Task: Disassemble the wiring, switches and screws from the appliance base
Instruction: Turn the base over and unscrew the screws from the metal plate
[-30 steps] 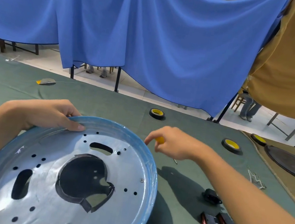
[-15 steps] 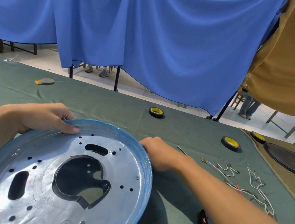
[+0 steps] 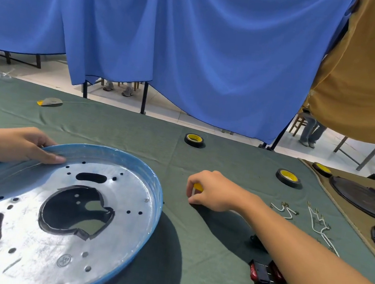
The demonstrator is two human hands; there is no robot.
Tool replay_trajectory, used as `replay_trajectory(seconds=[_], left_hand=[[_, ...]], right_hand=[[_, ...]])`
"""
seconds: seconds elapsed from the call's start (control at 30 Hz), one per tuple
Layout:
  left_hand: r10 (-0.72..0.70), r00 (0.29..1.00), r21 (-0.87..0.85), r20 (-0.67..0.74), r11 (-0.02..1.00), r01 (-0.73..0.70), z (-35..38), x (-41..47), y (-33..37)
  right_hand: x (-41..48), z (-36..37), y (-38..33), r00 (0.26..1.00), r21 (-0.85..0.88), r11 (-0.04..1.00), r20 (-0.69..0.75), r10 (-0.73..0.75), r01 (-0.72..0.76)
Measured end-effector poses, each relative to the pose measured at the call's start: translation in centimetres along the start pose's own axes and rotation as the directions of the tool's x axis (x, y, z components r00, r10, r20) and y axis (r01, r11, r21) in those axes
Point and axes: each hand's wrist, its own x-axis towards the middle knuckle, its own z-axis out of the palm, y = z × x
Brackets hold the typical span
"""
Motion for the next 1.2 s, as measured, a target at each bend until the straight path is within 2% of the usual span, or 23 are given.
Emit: replay_trajectory(seconds=[0.13,0.33,0.5,0.7,0.87,1.2], left_hand=[[-0.034,0.994,0.026,-0.1,0.999,0.036,-1.2,2.0,-4.3],[-0.058,0.992,0.053,-0.114,0.997,0.064,-2.1,4.3,-7.2],[-0.068,0.99,0.015,-0.12,0.997,0.07,-0.8,2.5,-3.8],[-0.01,0.995,-0.016,-0.099,1.0,0.008,1.0,0.1,2.1],[-0.005,0.996,-0.041,-0.087,0.999,0.002,2.6,-1.5,6.3],[0.008,0.989,-0.035,-0.15,0.999,-0.013,5.5,-0.7,9.9]], right_hand=[[0.0,0.4,-0.7,0.999,0.097,0.994,-0.032,-0.04,0.043],[1.2,2.2,-3.4,0.994,0.115,0.988,-0.055,-0.095,0.101],[1.7,2.8,-4.0,0.993,0.07,0.995,-0.093,-0.067,0.074],[0.7,1.8,-2.6,0.994,-0.011,1.0,-0.112,-0.016,0.015],[-0.7,0.2,-0.5,0.986,0.002,0.998,-0.153,0.062,-0.063],[-2.3,-0.8,1.8,0.971,-0.007,0.983,-0.161,0.179,-0.183]])
